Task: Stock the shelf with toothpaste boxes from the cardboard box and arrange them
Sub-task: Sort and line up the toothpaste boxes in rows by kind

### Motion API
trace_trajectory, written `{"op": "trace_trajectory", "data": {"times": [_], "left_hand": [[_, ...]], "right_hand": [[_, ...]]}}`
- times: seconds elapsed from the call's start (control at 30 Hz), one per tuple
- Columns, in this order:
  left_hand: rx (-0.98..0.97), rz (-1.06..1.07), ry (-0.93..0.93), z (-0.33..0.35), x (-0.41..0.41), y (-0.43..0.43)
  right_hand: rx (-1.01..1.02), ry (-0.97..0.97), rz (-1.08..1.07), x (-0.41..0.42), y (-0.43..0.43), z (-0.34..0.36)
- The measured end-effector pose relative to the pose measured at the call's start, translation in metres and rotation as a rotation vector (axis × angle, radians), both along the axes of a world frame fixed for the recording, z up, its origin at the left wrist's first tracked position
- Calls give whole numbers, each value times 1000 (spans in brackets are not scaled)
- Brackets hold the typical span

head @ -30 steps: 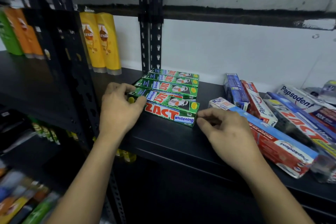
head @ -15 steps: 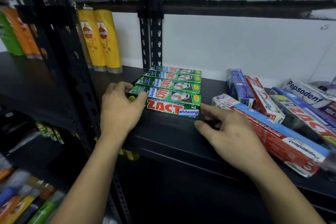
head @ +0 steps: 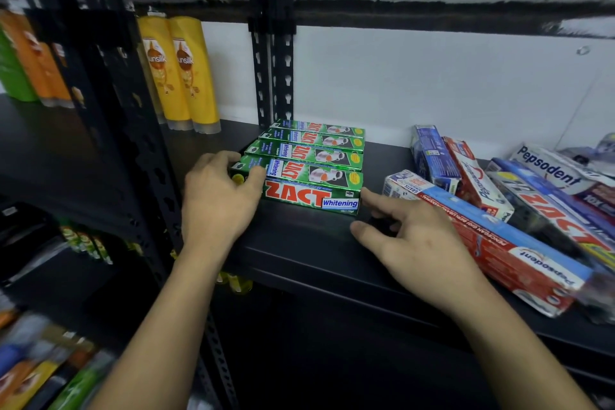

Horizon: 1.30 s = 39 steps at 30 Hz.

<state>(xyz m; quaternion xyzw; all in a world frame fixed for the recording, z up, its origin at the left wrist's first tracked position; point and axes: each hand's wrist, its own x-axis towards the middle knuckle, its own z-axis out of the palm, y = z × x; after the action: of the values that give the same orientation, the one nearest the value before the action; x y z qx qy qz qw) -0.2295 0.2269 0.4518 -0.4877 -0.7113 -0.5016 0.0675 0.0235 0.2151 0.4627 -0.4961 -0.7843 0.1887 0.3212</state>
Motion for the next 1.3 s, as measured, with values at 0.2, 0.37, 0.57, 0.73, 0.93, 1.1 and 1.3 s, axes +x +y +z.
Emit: {"op": "trace_trajectory", "data": {"times": [0.2,0.37,0.57,0.73,0.93,1.1,1.3], "left_hand": [[6,-8,-7,0,0,0],[33,-9,-16,0,1,-1],[31,-10,-21,0,1,-1],[37,-9,-26,1,2,-1],[24,-8,-8,1,2,-2],[8,-8,7,1,2,-2],[8,-13,5,1,2,-2]], "right_hand": [[-16,1,-7,0,-2,1],[-24,-9,-2,0,-3,2],[-50,33,21,-1,2,-1],[-34,-5,4,0,-2,2],[-48,-20,15,-1,-6,6],[-45,4,13,-1,-3,3],[-32,-7,11,-1,-3,3]]}}
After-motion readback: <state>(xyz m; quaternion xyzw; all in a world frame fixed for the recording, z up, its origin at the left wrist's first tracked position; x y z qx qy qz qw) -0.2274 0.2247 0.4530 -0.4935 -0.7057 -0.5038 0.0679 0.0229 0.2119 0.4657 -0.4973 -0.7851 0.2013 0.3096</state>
